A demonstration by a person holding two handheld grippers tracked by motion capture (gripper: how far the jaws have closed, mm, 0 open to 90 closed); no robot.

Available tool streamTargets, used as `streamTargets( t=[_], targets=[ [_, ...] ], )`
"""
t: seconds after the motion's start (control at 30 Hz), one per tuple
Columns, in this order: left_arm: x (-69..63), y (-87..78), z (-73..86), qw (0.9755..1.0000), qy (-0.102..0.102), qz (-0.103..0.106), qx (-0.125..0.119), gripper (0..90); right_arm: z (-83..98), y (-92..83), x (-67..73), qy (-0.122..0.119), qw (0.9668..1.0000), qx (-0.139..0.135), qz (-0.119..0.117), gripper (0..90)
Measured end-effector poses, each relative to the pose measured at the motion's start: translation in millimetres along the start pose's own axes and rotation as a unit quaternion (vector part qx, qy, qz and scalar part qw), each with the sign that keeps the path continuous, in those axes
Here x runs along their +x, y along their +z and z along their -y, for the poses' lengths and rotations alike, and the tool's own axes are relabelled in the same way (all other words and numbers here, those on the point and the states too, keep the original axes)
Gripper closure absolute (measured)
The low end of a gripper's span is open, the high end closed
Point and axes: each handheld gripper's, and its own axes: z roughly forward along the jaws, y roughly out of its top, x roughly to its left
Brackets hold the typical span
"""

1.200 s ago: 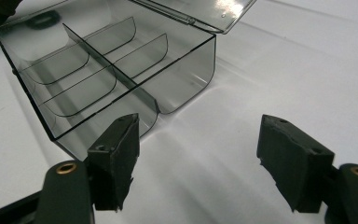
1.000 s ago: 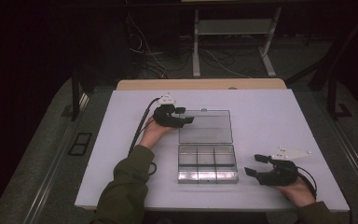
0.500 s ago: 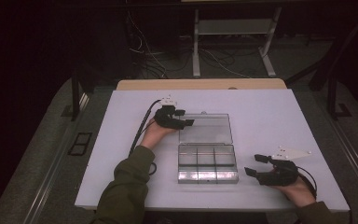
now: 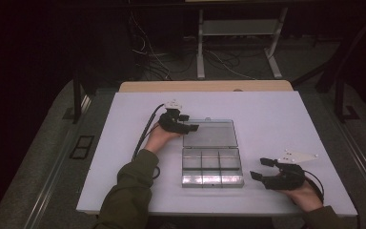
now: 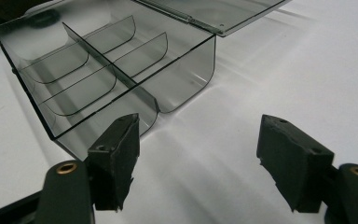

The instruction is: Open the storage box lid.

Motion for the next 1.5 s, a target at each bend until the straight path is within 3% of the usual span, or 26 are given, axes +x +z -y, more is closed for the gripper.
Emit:
streamTargets(
  t=[0.5, 0.6, 0.7, 1.13, 1.5],
  targets=[
    [1.6, 4.0, 3.0, 0.9998, -0.003, 0.001, 0.021, 26.7, 0.0, -0.2, 0.0, 0.000, 1.0000, 0.000, 0.000, 29.4],
    [-4.4, 7.3, 3.4, 0.9990, 0.024, -0.005, 0.036, 30.3, -0.1, -0.3, 0.1, 0.001, 1.0000, -0.001, 0.000, 29.4],
    [-9.2, 9.9, 1.2, 0.9988, 0.033, -0.004, 0.037, 29.4, -0.1, -0.3, 0.0, 0.001, 1.0000, -0.001, 0.000, 29.5],
    [-11.3, -2.7, -5.1, 0.9999, 0.014, -0.005, 0.009, 26.2, -1.2, 0.7, -1.2, 0.006, 1.0000, -0.002, -0.001, 29.4],
    [-16.5, -16.6, -11.7, 0.9996, 0.017, -0.022, 0.002, 22.0, -0.7, -0.1, -0.3, 0.000, 1.0000, -0.001, -0.001, 29.5]
  ],
)
